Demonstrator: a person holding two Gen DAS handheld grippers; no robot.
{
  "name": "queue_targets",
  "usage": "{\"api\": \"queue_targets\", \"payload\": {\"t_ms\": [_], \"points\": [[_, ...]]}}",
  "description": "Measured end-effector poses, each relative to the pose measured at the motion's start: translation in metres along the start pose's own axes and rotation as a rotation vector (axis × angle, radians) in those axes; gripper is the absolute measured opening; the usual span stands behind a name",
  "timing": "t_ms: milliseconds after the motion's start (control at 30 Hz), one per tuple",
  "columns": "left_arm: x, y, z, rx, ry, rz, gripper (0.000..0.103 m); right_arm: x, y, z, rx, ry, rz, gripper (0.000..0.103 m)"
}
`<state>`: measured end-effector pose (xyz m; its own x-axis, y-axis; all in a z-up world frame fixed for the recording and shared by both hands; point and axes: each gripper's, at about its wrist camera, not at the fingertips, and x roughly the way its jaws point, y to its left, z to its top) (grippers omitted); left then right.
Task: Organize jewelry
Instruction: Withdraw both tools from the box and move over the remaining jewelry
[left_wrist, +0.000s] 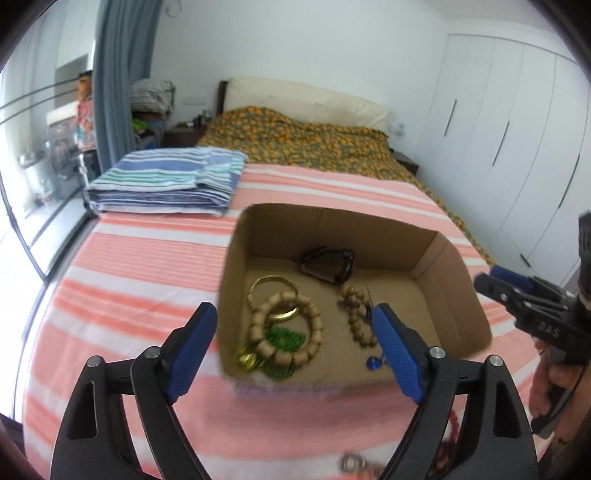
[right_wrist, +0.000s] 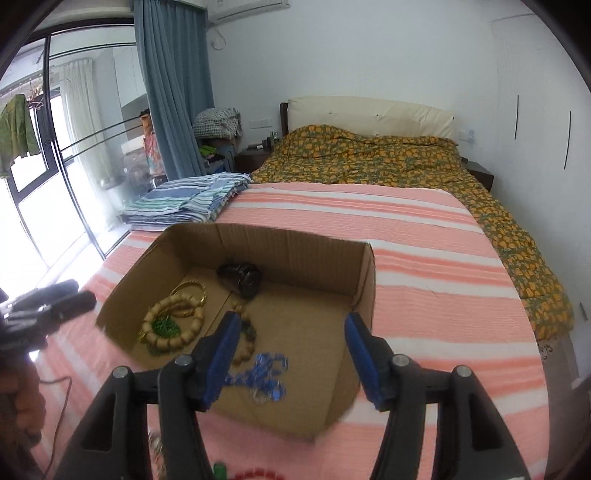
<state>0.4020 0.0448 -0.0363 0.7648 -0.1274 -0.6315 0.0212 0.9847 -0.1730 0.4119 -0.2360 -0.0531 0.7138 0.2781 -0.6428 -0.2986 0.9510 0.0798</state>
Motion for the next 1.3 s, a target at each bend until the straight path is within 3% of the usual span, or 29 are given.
{"api": "queue_targets", "payload": {"t_ms": [267,533,800,1033,1300], "points": [[-0.077,0.005,-0.046,0.023,-0.052,0.056,0.095,-0.079,0.018,-0.089,-0.004,-0.031,-0.049,0.061],[-0.114,0.0,-0.111,-0.011,-0.054,0.073,0.098,-0.102,0.032,-0.163,0.051,-0.019,-0.114,0.061],[-0.12,-0.016,-0.161,-0.001,0.033,0.049,0.098,-0.119,0.047,-0.2,0.095,-0.027,-0.13,0.061],[-0.148,-0.014,-0.169,0.013,-0.031,0.103,0.099,-0.134,0.055,-0.203,0.104,-0.082,-0.136,0.061],[-0.119,-0.012,-0.2,-0.006,0.054,0.085,0.099,-0.128,0.066,-0.226,0.101,-0.038,-0.115,0.061]]}}
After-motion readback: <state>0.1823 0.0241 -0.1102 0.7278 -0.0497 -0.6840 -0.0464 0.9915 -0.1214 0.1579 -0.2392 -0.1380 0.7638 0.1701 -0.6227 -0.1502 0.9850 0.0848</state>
